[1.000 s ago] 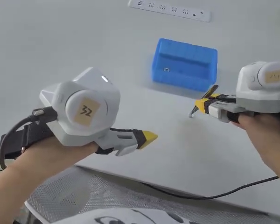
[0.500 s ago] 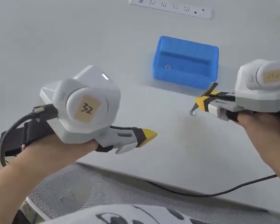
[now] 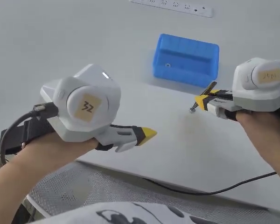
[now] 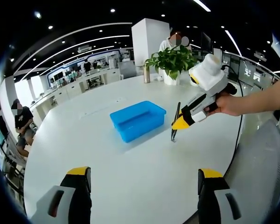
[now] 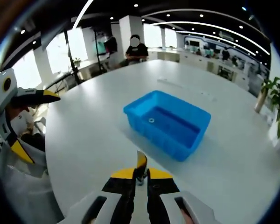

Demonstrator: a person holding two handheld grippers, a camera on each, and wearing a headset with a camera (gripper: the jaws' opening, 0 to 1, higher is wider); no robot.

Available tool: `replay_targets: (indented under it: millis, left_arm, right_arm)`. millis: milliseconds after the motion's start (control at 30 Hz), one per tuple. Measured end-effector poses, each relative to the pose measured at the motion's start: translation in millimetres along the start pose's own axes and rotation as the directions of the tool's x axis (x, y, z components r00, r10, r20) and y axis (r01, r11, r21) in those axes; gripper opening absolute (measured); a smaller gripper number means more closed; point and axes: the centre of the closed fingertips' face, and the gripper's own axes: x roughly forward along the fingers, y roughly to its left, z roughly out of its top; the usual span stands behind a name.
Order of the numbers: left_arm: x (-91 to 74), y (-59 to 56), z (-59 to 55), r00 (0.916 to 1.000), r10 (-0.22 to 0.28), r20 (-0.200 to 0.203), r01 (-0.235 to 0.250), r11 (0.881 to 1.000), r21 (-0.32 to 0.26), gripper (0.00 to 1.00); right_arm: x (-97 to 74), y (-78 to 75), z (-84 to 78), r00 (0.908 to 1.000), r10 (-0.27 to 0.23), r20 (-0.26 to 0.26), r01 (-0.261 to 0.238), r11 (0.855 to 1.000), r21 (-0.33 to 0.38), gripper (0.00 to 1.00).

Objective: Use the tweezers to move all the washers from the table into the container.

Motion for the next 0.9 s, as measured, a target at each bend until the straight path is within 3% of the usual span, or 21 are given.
replay_targets:
  millis: [500,900]
  left_arm:
    - [0.7,-1.7,0.5,1.0000,-0.004,0.001,0.004,1.000,0.003,0.97]
    - [1.4,0.5,2.1,1.0000,-0.002,0.001,0.002,1.000,0.008,0.97]
  right_arm:
    - [-1.5,3.5,1.1,1.0000,-0.003,0.003,0.003,1.000,0.001,0.04]
    - [-6.5,-1.4,7.6,0.9998,0.005,0.021,-0.006,0.999,0.054,0.04]
